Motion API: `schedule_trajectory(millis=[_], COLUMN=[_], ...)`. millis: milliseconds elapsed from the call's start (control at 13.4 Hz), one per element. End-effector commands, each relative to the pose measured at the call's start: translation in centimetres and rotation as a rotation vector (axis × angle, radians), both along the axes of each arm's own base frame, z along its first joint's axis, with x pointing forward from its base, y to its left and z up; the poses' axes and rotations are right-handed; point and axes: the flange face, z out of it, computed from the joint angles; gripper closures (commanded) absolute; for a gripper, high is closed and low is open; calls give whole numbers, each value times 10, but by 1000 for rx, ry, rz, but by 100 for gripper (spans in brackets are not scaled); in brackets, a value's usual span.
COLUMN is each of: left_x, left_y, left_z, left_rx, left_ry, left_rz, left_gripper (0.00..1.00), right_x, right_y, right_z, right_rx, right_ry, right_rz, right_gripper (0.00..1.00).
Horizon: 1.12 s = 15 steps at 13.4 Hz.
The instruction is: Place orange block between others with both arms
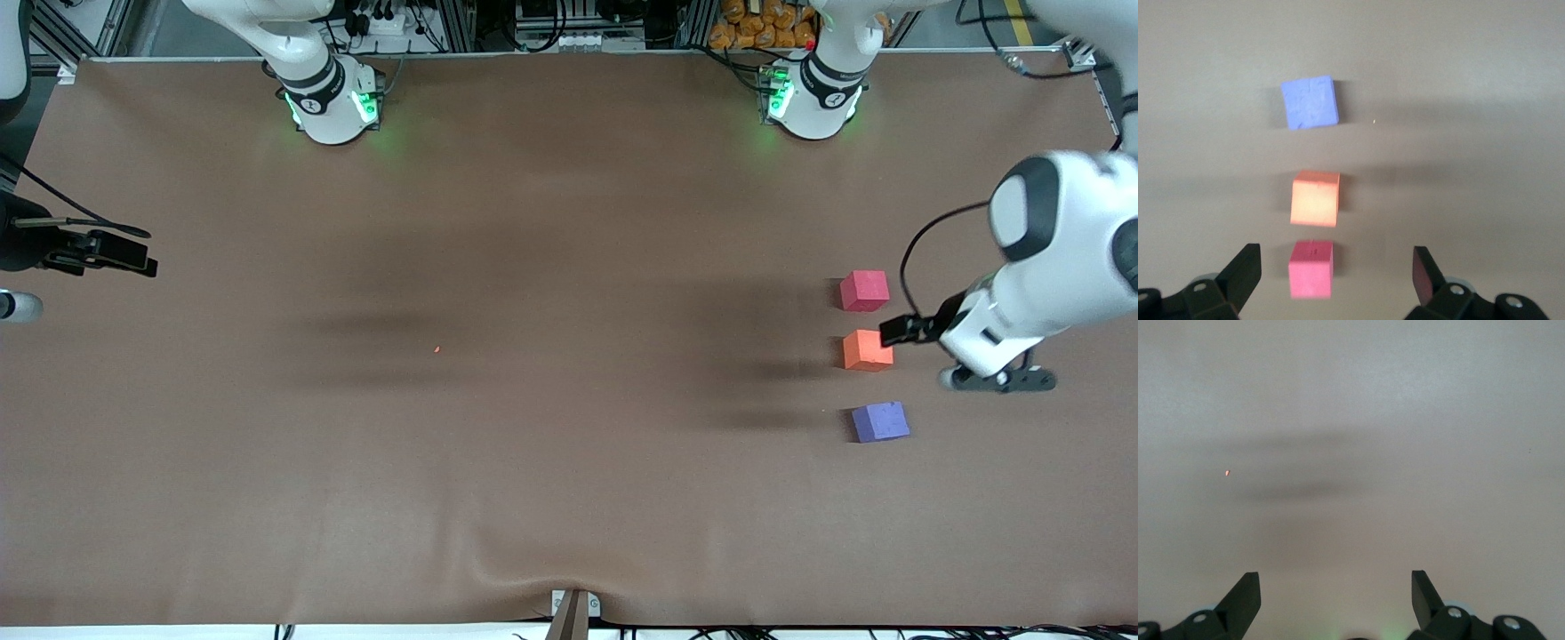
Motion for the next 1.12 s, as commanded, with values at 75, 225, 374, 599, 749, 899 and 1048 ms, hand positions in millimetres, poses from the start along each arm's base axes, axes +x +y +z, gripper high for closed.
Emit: schedule_trajectory(millis=[75,225,374,599,749,899,1048], left_x=[-17,-13,-20,-24,-29,-44,-53], left_y=[2,-1,7,8,11,14,22], left_z=[48,75,101,125,138,161,172], left_rx=[26,25,26,28,30,27,22], left_ry=[-37,-43,-7,3,-5,-14,-17], left_rz=[-17,-22,-20,-41,-54,-61,-84], left_gripper=[0,0,0,0,0,0,0], right_x=[-1,0,0,0,0,0,0], right_y=[-2,-1,-1,-1,-1,-2,-2], right_z=[4,4,4,4,4,4,4], right_rx=[16,16,18,18,18,19,19], right_ry=[-3,-5,-5,-5,-8,-8,-8], right_rz=[3,6,7,6,6,4,4], right_gripper=[0,0,0,0,0,0,0])
